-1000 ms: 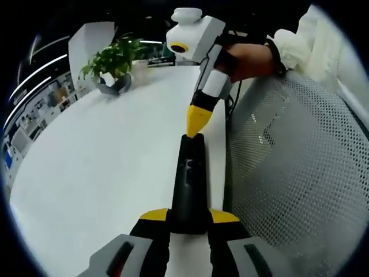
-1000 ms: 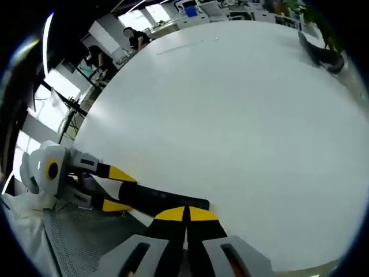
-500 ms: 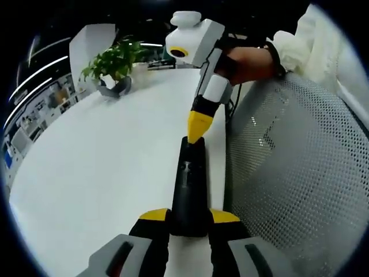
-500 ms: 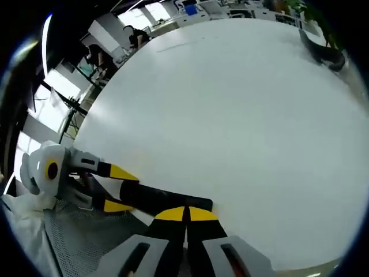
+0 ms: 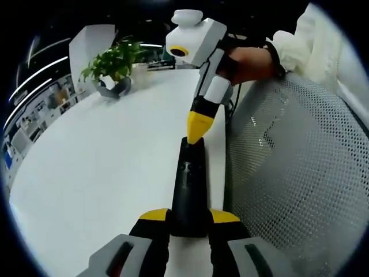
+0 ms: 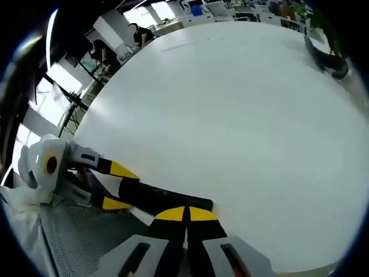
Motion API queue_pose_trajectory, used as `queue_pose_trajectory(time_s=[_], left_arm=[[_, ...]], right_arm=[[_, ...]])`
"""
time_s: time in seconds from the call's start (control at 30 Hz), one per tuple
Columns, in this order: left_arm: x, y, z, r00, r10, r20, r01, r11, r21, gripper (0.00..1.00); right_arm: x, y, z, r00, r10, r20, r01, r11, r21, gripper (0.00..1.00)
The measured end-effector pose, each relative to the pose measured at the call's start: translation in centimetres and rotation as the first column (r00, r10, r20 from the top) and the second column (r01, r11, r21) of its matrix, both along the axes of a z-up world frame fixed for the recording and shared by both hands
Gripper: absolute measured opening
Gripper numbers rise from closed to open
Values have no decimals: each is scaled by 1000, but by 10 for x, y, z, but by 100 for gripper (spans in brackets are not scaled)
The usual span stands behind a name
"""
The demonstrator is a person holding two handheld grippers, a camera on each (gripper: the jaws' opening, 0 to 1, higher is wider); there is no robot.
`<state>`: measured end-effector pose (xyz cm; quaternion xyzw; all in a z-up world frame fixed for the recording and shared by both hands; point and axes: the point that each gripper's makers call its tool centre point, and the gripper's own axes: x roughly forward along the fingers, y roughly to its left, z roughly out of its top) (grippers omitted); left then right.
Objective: Press the specified remote control buttons in sequence, fully releasing each button before pressing the next.
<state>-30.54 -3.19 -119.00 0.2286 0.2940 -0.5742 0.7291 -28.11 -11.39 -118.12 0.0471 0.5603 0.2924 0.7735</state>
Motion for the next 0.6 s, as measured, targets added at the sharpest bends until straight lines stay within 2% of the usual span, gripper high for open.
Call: queue_pose_trajectory(time_s=[0.17, 0.4, 0.47, 0.5, 0.6], left_arm=[[0, -2, 0, 1000, -7, 2, 7, 1000, -1, 25], [-2, -3, 0, 1000, -19, 6, 19, 1000, -1, 25], [-2, -3, 0, 1000, -17, 2, 17, 1000, -1, 25], [-1, -4, 0, 1000, -16, 0, 16, 1000, -2, 25], [-1, -4, -1, 1000, -15, 0, 15, 1000, -3, 25]], right_arm=[[-1, 7, 3, 1000, 21, 11, -22, 1000, 23, 0], [-5, 10, 2, 999, 32, -5, -32, 999, 30, 0], [-6, 6, -3, 999, 41, -10, -41, 999, -13, 0], [-5, 10, 0, 999, 39, 0, -39, 999, 12, 0], [-5, 8, -1, 999, 35, -4, -35, 999, 2, 0]])
